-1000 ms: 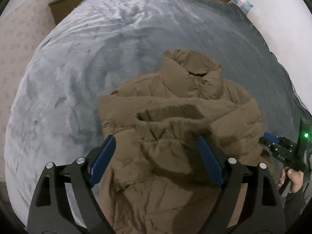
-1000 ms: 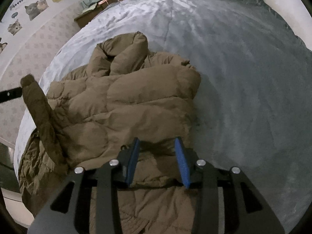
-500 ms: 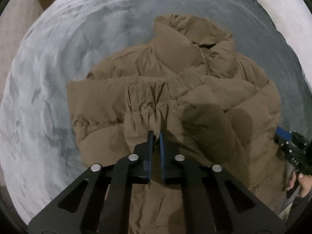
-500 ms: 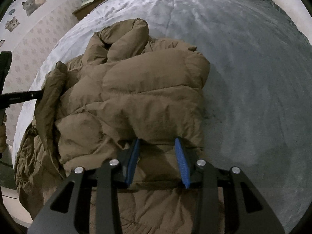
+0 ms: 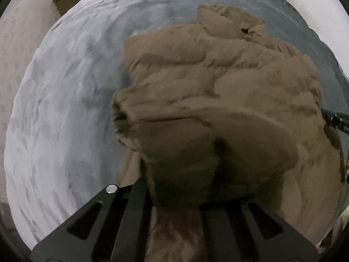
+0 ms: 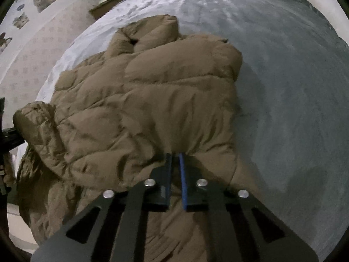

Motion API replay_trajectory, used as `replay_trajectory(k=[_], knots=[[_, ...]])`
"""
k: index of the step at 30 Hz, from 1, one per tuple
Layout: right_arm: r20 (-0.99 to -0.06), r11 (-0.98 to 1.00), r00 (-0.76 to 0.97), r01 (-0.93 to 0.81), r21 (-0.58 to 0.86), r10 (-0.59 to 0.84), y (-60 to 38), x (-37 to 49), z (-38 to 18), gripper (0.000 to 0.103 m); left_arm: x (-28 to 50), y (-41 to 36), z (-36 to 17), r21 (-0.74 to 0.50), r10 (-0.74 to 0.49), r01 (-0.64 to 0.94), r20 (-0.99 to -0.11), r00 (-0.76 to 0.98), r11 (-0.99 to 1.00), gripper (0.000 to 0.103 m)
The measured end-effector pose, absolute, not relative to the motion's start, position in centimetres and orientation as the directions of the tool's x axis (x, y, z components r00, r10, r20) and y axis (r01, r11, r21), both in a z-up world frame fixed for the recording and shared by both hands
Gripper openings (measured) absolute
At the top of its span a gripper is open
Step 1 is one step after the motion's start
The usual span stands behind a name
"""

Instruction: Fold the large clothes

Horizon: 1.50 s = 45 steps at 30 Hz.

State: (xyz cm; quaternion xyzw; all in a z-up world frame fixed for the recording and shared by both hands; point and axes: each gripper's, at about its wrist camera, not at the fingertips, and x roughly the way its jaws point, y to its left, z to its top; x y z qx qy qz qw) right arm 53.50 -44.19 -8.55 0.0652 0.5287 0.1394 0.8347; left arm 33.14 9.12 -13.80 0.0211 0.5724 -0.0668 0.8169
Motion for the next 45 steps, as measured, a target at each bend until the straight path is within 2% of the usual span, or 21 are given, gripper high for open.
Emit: replay_trajectory(k=[2, 5, 7, 8, 9, 11, 13, 14, 15, 17, 19, 21, 23, 24, 26, 29, 31, 35, 36, 39, 45], knots=[[-0.869, 0.955, 0.402, -0.187, 0.232, 0.290, -43.4, 52.7, -8.5, 0.006, 32.0, 10.4, -14.3, 0.021, -0.015, 0.105, -0.942, 0.334, 0.994, 0.000], [-0.876, 0.959, 0.397, -0.192, 0.211, 0.272, -43.0, 52.1, -8.7, 0.006, 30.2, 13.1, -13.4, -0.059, -0.080, 0.072, -0.940, 0.333, 0.996, 0.002], [-0.875, 0.961, 0.404, -0.183, 0.209, 0.267, -43.3, 52.2, -8.5, 0.007, 29.6, 14.4, -12.5, -0.056, -0.070, 0.051, -0.935, 0.347, 0.997, 0.004], [-0.873, 0.961, 0.409, -0.176, 0.212, 0.267, -43.6, 52.2, -8.2, 0.009, 29.4, 14.8, -12.1, -0.044, -0.054, 0.036, -0.933, 0.356, 0.998, 0.023], [-0.870, 0.963, 0.416, -0.169, 0.212, 0.265, -43.7, 52.2, -7.9, 0.009, 29.4, 15.4, -11.3, -0.026, -0.030, 0.015, -0.926, 0.376, 1.000, 0.052], [-0.866, 0.965, 0.428, -0.154, 0.211, 0.258, -44.2, 52.4, -7.3, 0.011, 29.4, 16.0, -10.1, -0.028, -0.025, 0.000, -0.910, 0.413, 1.000, 0.062], [-0.856, 0.970, 0.458, -0.130, 0.204, 0.241, -44.8, 52.7, -6.4, 0.030, 29.9, 15.8, -9.4, -0.068, -0.063, 0.004, -0.905, 0.420, 0.998, 0.063], [-0.852, 0.973, 0.469, -0.122, 0.198, 0.232, -45.0, 52.9, -6.2, 0.049, 30.2, 15.7, -9.2, -0.089, -0.084, 0.008, -0.904, 0.420, 0.996, 0.065], [-0.849, 0.977, 0.483, -0.112, 0.184, 0.215, -45.2, 53.3, -5.9, 0.055, 30.5, 15.4, -9.3, -0.099, -0.095, 0.011, -0.904, 0.418, 0.995, 0.068], [-0.855, 0.980, 0.479, -0.104, 0.167, 0.197, -45.3, 54.0, -6.0, 0.055, 31.2, 14.1, -9.9, -0.084, -0.087, 0.024, -0.909, 0.408, 0.996, 0.070], [-0.868, 0.983, 0.462, -0.094, 0.157, 0.183, -45.3, 55.0, -6.5, 0.057, 32.0, 11.8, -11.7, -0.065, -0.075, 0.038, -0.920, 0.385, 0.997, 0.070], [-0.877, 0.986, 0.451, -0.086, 0.142, 0.166, -45.3, 55.6, -7.1, 0.067, 32.8, 10.8, -13.2, -0.069, -0.080, 0.043, -0.929, 0.362, 0.997, 0.070], [-0.881, 0.987, 0.445, -0.087, 0.136, 0.161, -45.4, 56.2, -7.6, 0.072, 33.1, 10.3, -14.0, -0.091, -0.102, 0.049, -0.927, 0.361, 0.995, 0.068], [-0.882, 0.987, 0.443, -0.090, 0.136, 0.162, -45.4, 56.4, -7.9, 0.072, 33.2, 10.3, -14.3, -0.100, -0.112, 0.051, -0.926, 0.360, 0.994, 0.056], [-0.878, 0.985, 0.448, -0.098, 0.142, 0.171, -45.3, 56.8, -8.4, 0.072, 34.0, 9.8, -15.1, -0.087, -0.098, 0.049, -0.927, 0.362, 0.995, 0.045], [-0.862, 0.983, 0.476, -0.123, 0.134, 0.177, -45.2, 56.9, -8.6, 0.072, 33.9, 9.9, -13.7, -0.080, -0.098, 0.061, -0.910, 0.402, 0.995, 0.012], [-0.856, 0.981, 0.481, -0.138, 0.138, 0.188, -45.1, 57.0, -8.8, 0.067, 34.0, 9.9, -12.5, -0.085, -0.106, 0.068, -0.899, 0.426, 0.994, 0.011], [-0.853, 0.984, 0.492, -0.131, 0.124, 0.173, -45.4, 57.7, -9.4, 0.016, 34.7, 8.6, -10.1, 0.008, -0.049, 0.114, -0.874, 0.484, 0.993, 0.009], [-0.848, 0.985, 0.503, -0.117, 0.127, 0.169, -45.6, 57.8, -9.3, 0.011, 35.1, 8.0, -9.3, 0.046, -0.027, 0.129, -0.860, 0.510, 0.991, 0.008], [-0.817, 0.979, 0.540, -0.081, 0.186, 0.200, -47.0, 57.2, -8.7, 0.005, 35.5, 7.7, -6.9, 0.087, -0.014, 0.153, -0.828, 0.561, 0.984, 0.008], [-0.782, 0.976, 0.588, -0.067, 0.206, 0.206, -47.2, 56.9, -7.8, 0.005, 38.3, 7.8, -5.6, 0.163, 0.051, 0.130, -0.792, 0.608, 0.978, 0.009]])
